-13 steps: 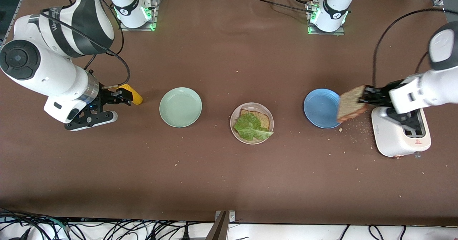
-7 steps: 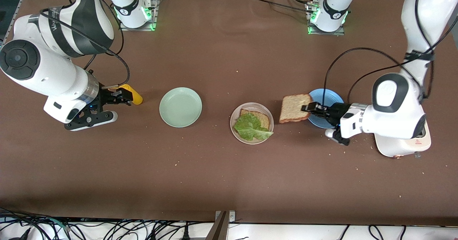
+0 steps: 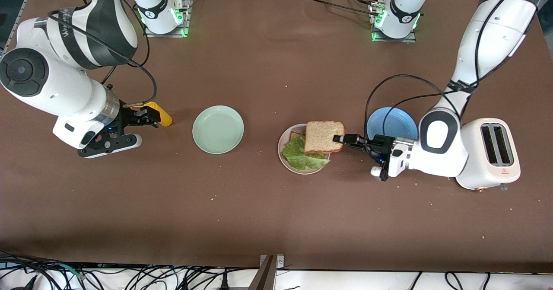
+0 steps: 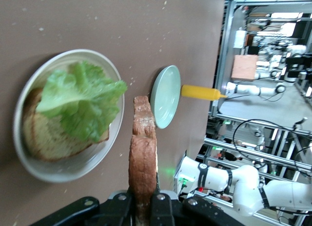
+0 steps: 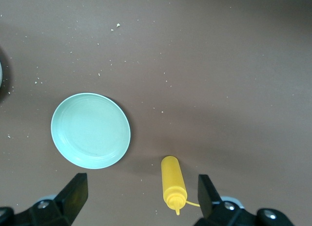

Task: Make sandwich in beige plate with both arms
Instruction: 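Lower the bread onto the lettuce and open the left gripper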

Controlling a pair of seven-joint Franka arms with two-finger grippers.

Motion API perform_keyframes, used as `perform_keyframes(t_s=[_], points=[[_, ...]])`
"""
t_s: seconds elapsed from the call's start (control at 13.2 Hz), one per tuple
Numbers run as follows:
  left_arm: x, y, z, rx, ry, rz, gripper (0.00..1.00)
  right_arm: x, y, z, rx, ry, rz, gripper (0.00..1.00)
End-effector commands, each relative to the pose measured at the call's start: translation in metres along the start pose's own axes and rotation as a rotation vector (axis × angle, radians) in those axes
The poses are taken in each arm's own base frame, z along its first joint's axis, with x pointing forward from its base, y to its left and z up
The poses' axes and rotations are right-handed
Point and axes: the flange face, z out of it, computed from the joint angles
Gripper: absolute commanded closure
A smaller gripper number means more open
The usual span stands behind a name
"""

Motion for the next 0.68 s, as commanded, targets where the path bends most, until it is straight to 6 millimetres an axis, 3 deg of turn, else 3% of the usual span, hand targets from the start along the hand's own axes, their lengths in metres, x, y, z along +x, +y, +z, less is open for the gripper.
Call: perform_keyframes(t_s=[0.0,0.23,0.45,0.53,0.61], points=[[0.015,-0.022,0.019,-0.059,0.078,0.069,1.00,-0.005,-0.002,-0.007,-0.005,-0.005,0.011,0.00],[0.017,-0.044,0.063,-0.083,0.116,0.146,1.00,-0.005,-0.002,-0.006,-0.005,-0.006,0.011,0.00],[0.016,-0.059,0.071,-0.089,0.128,0.157,0.98,-0.005,-0.002,-0.007,-0.005,-0.005,0.011,0.00],[0.016,-0.062,0.072,-0.089,0.126,0.153,0.63,-0.005,-0.002,-0.006,-0.005,-0.006,0.011,0.00],[0.016,-0.064,0.073,-0.084,0.121,0.155,0.01,-0.005,-0.002,-0.006,-0.005,-0.006,0.011,0.00]])
